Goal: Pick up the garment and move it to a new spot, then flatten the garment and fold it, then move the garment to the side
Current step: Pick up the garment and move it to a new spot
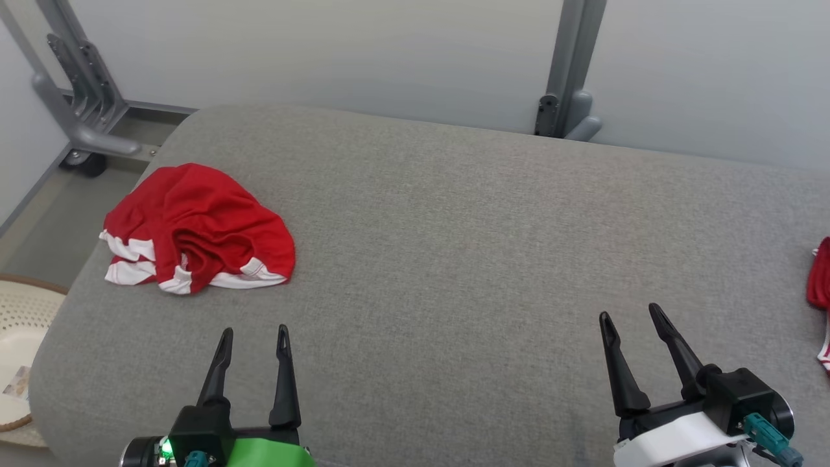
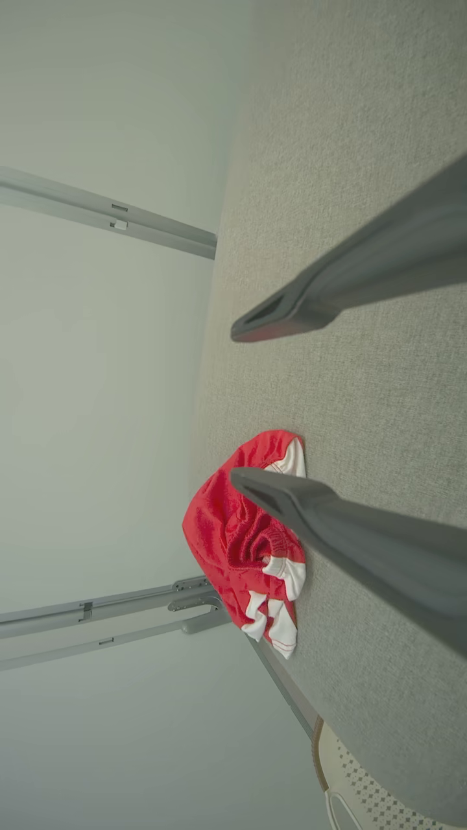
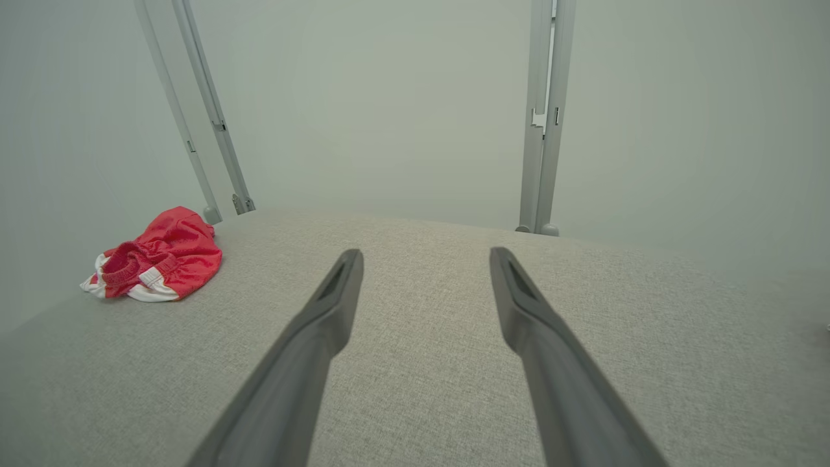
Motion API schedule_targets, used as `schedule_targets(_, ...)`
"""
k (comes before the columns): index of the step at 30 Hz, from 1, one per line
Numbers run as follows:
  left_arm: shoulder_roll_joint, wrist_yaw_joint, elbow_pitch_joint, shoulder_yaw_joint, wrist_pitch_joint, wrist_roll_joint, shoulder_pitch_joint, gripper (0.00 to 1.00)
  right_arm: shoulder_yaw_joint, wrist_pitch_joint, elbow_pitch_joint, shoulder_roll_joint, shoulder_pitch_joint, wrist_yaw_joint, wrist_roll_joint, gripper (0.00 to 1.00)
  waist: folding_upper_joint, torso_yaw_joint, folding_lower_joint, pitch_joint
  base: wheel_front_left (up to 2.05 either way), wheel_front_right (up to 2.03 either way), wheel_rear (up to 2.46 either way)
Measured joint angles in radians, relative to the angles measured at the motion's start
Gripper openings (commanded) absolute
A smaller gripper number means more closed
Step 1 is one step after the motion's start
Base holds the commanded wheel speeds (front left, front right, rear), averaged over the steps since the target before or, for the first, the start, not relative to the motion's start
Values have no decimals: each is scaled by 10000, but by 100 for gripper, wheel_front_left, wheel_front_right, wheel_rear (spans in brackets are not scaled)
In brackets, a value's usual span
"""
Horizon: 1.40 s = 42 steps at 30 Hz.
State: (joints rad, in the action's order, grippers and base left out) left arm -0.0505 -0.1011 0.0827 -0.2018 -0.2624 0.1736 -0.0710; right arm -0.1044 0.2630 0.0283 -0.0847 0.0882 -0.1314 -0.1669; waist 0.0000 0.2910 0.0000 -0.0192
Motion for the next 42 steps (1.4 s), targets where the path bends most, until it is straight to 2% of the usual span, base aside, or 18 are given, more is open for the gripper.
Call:
schedule_targets(14,0,-117,-163,0,0,81,65,100,-15,0,48,-35,-109,0,0,100,0,1328,0,301,0,0,0)
schedule_targets(26,-2,-228,-245,69,0,282,261,100,-230,0,73,-311,-342,0,46,100,0,1499,1,780,0,0,0)
schedule_targets(34,-6,46,234,959,0,410,2140,100,-408,0,42,-880,-857,0,201,100,0,1316,1,1588,0,0,0)
schedule_targets(42,-186,303,2345,1785,-2,458,4474,100,-606,0,38,-1402,-1522,0,337,100,0,1069,1,2621,0,0,0)
